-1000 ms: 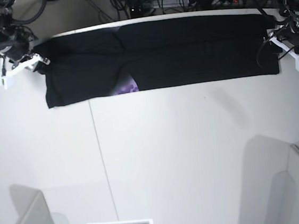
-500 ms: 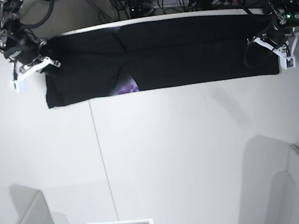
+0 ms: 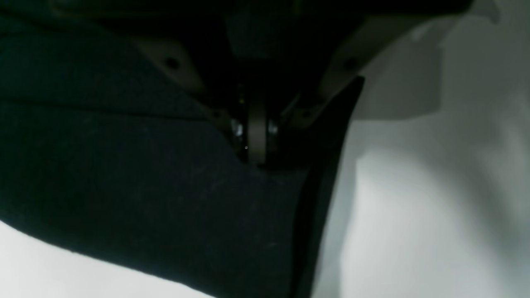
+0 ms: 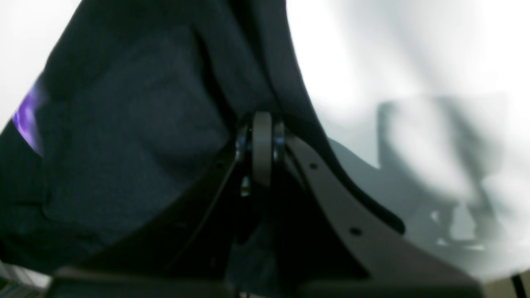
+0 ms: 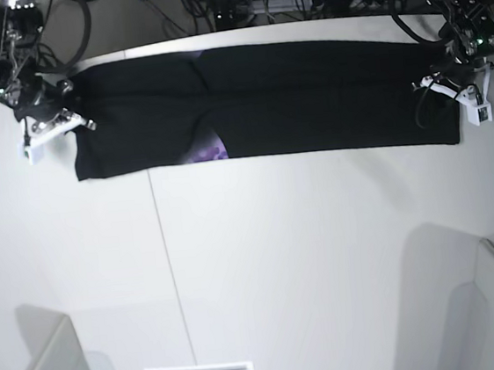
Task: Fold the T-shirt properly
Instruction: 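Grasp the strip's two ends with both grippers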
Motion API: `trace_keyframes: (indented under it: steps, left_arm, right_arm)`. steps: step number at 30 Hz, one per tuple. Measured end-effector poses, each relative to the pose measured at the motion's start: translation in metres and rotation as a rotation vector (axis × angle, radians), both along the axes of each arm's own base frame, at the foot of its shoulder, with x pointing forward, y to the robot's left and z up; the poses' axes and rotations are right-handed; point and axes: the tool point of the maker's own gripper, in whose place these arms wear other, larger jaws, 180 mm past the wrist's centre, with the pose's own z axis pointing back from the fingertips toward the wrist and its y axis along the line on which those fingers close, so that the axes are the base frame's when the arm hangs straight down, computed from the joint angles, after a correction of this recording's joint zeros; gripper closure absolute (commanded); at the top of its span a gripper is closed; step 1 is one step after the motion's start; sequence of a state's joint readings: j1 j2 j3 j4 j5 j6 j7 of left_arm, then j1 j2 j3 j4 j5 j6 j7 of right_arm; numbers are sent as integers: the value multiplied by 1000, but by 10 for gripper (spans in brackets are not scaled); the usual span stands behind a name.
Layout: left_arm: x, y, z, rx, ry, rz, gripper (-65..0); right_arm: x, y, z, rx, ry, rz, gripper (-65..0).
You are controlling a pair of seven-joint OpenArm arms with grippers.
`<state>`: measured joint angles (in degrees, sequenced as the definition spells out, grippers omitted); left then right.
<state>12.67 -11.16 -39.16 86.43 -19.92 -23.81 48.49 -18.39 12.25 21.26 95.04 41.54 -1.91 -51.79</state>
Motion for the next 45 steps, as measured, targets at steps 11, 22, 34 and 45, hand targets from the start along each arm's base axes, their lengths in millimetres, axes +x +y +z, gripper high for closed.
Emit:
trace_keyframes:
  steps: [11,22,34,45]
  left_arm:
    - [27,4,8,-12,-19,86,0]
    - [38,7,42,48,-98,65,0]
    - [34,-9,31,4,-52,58,0]
    - [17,-6,15,-4,6,73,0]
  right_arm:
    - [56,-7,-1,-18,-35,-33,0]
    - [80,7,65,-66,-183,43,0]
    - [123,49,46,25,-122,153,0]
    - [128,-13,-2,-43,-62,19,0]
